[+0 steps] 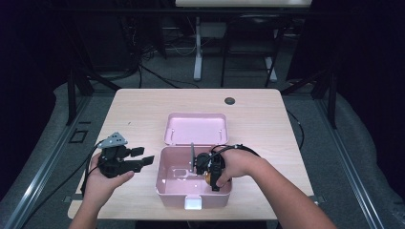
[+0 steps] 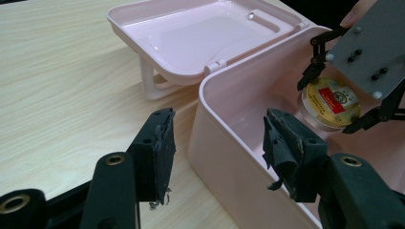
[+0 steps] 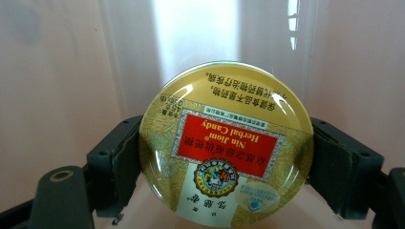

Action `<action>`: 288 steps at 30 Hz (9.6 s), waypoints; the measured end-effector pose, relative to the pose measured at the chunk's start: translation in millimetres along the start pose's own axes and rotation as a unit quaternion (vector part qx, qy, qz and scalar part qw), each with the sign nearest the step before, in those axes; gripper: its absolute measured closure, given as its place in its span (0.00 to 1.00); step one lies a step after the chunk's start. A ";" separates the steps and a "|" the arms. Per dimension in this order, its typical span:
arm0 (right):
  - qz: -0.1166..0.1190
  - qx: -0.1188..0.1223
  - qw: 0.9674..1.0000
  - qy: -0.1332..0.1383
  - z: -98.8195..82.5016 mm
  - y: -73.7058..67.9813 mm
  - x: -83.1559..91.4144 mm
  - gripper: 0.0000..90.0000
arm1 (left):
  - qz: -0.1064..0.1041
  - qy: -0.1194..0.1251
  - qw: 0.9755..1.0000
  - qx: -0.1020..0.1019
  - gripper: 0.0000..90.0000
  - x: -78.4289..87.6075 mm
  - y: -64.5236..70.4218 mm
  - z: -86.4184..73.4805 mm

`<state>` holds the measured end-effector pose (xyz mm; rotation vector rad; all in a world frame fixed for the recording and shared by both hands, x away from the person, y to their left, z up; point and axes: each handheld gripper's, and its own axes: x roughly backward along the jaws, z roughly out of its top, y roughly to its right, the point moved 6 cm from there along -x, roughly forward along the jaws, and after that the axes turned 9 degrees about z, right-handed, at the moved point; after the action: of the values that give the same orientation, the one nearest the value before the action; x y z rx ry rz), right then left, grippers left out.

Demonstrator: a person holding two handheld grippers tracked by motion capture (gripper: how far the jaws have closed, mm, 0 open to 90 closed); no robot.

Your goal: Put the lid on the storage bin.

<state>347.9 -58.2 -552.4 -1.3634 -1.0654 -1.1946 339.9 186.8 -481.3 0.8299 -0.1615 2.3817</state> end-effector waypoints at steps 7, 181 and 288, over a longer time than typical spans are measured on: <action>0.006 -0.001 1.000 0.007 1.7 -0.2 -5.9 0.22 | 0.000 0.001 1.000 -0.001 0.49 0.5 0.6 0.5; -0.108 -0.398 0.831 0.373 -52.0 116.7 78.4 0.68 | -0.012 -0.015 0.999 -0.038 0.90 -23.7 25.2 -13.9; -0.161 -0.467 0.754 0.433 -49.1 120.2 111.1 0.96 | -0.016 -0.016 0.999 -0.025 0.91 -23.9 24.6 -14.1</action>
<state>474.5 -120.7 -456.3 -1.0260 0.0643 -2.4892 333.0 159.0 -504.9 0.8407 -0.2180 2.3256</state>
